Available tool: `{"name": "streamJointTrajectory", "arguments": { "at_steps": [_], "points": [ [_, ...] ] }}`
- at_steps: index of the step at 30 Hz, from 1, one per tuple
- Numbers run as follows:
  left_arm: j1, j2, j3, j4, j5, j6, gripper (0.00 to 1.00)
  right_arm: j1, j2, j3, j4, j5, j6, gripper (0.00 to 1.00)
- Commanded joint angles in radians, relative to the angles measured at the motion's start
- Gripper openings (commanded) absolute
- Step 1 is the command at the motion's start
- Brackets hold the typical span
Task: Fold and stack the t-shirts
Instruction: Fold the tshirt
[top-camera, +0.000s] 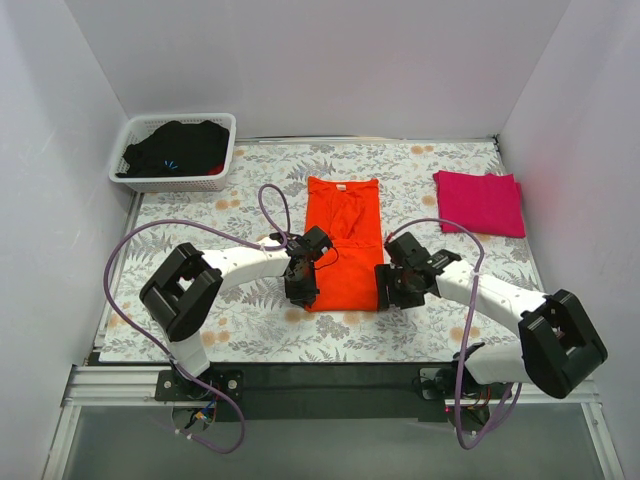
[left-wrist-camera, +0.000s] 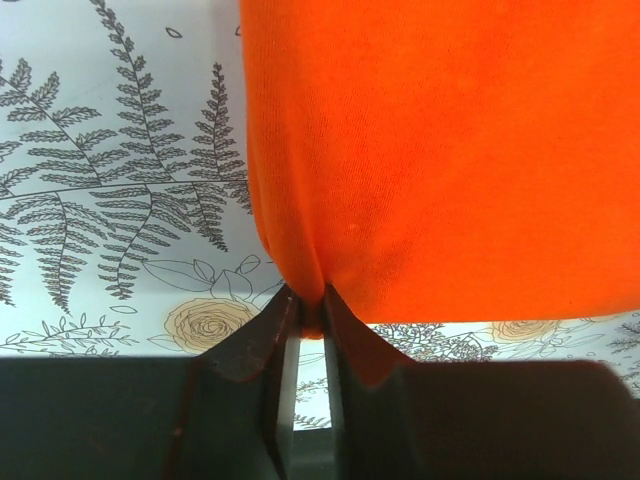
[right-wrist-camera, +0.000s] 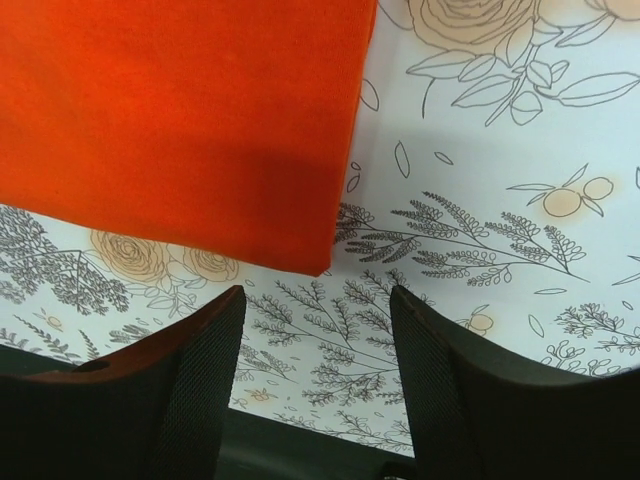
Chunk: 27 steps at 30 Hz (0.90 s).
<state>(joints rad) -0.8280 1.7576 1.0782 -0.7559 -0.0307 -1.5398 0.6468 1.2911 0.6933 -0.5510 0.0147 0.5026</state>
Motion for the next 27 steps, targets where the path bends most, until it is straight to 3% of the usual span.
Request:
{"name": "streamJointTrajectory", "arguments": {
  "at_steps": [1, 9, 16, 27],
  "points": [
    [-0.011, 0.056, -0.04, -0.003, 0.011, 0.013, 0.14, 0.01, 0.011, 0.058, 0.022, 0.034, 0.025, 0.56],
    [-0.011, 0.049, -0.044, 0.004, 0.017, 0.017, 0.13, 0.011, 0.073, 0.065, 0.043, 0.033, 0.031, 0.47],
    [-0.011, 0.039, -0.054, 0.012, 0.023, 0.021, 0.13, 0.02, 0.128, 0.048, 0.063, 0.022, 0.039, 0.33],
    [-0.011, 0.01, -0.063, 0.017, 0.023, 0.02, 0.13, 0.042, 0.252, 0.051, 0.013, 0.028, 0.057, 0.33]
  ]
}}
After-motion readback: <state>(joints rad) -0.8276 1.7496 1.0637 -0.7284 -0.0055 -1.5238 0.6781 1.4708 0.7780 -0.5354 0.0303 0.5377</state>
